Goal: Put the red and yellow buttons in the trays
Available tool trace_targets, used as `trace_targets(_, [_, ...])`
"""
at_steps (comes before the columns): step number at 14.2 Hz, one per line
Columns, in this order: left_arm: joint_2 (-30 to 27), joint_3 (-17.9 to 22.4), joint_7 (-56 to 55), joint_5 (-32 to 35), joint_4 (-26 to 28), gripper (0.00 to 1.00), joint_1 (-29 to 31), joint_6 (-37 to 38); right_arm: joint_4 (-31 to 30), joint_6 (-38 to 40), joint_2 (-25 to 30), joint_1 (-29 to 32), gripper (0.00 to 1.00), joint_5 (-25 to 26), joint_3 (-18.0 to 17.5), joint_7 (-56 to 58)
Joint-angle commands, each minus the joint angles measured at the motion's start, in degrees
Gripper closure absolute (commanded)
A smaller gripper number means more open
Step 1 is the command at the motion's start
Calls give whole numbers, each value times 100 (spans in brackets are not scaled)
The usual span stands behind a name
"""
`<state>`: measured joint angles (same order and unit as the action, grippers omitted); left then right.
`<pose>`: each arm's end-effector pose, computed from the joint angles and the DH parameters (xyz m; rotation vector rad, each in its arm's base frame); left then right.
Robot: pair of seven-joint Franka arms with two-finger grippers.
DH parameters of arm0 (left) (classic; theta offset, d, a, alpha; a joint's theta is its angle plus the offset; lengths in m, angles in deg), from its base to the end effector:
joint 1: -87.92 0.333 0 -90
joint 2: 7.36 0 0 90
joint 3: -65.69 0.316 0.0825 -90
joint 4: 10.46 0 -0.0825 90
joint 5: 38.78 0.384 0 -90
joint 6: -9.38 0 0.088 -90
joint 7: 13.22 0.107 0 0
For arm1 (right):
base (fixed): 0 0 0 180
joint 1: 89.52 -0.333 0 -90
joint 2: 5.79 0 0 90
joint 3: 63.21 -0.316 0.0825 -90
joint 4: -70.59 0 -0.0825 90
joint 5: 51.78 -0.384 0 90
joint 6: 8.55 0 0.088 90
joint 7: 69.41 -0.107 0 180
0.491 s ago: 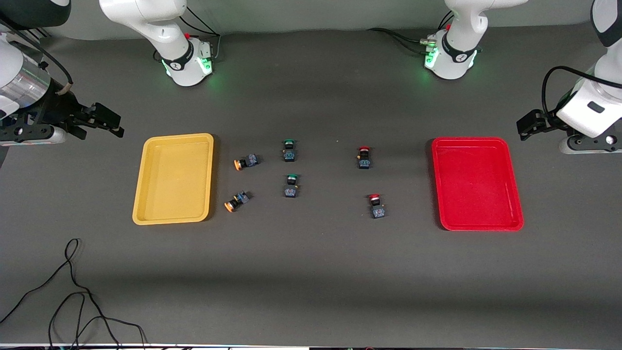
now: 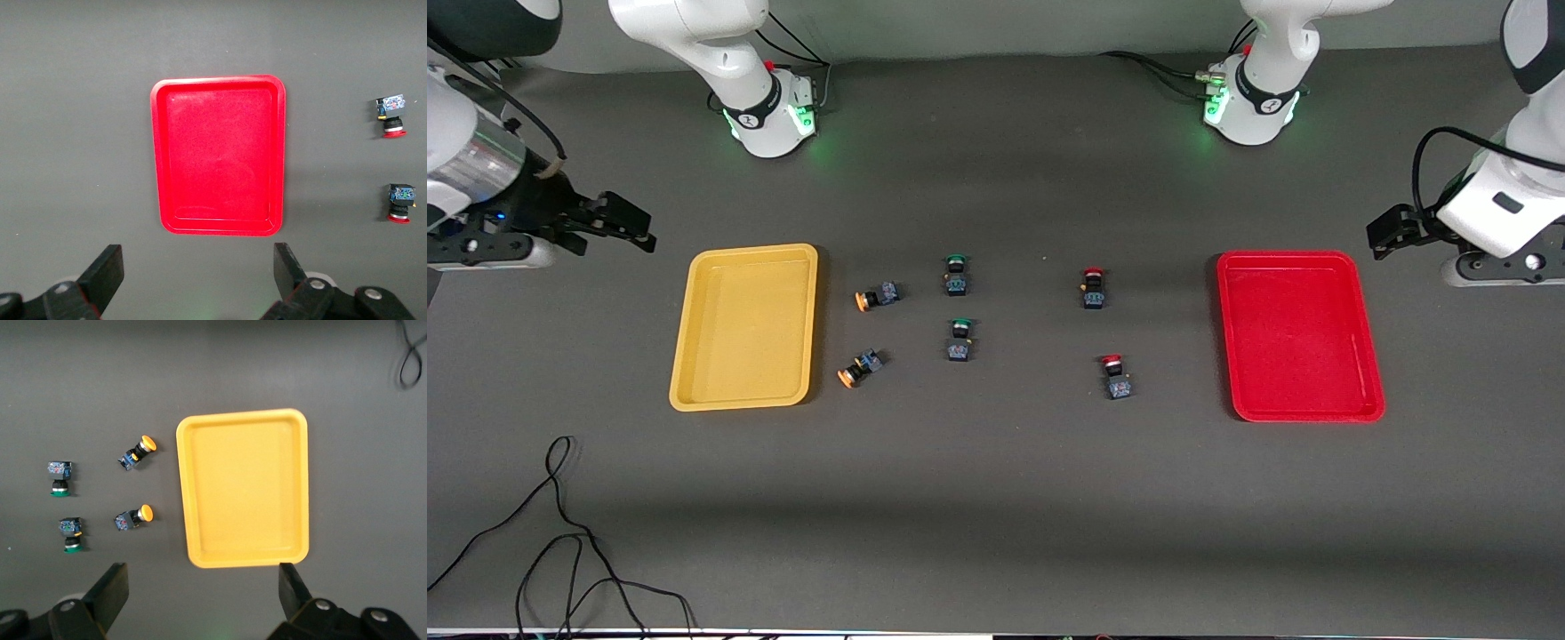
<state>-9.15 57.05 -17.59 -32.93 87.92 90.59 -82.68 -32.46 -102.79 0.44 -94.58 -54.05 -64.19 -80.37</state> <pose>0.5410 -0.0470 0.5761 -3.0261 0.0536 0.1053 0.5186 0.0593 0.5816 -3.1070 0.1396 0.0779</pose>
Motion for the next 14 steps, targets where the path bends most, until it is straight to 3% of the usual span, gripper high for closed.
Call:
trace_targets(1, [197, 3, -63, 13, -135, 0, -284, 83, -311, -278, -271, -354, 0, 86, -236, -1570])
trace_targets(4, [425, -6, -292, -153, -108, 0, -548, 66, -1170, -1277, -543, -592, 0, -80, -586, -3405])
trace_targets(6, [758, -6, -301, -608, -117, 0, -610, -74, -2014, -2524, -727, -1003, 0, -107, -623, -4663])
trace_targets(8, [1153, 3, -476, -988, -108, 0, -767, -390, -2464, -3352, -1113, -1225, 0, -107, -632, -5431])
trace_targets(14, [2402, 3, -2318, -945, 873, 0, -2031, -3040, -3142, -5121, -2301, -1489, 0, -116, -640, -6611])
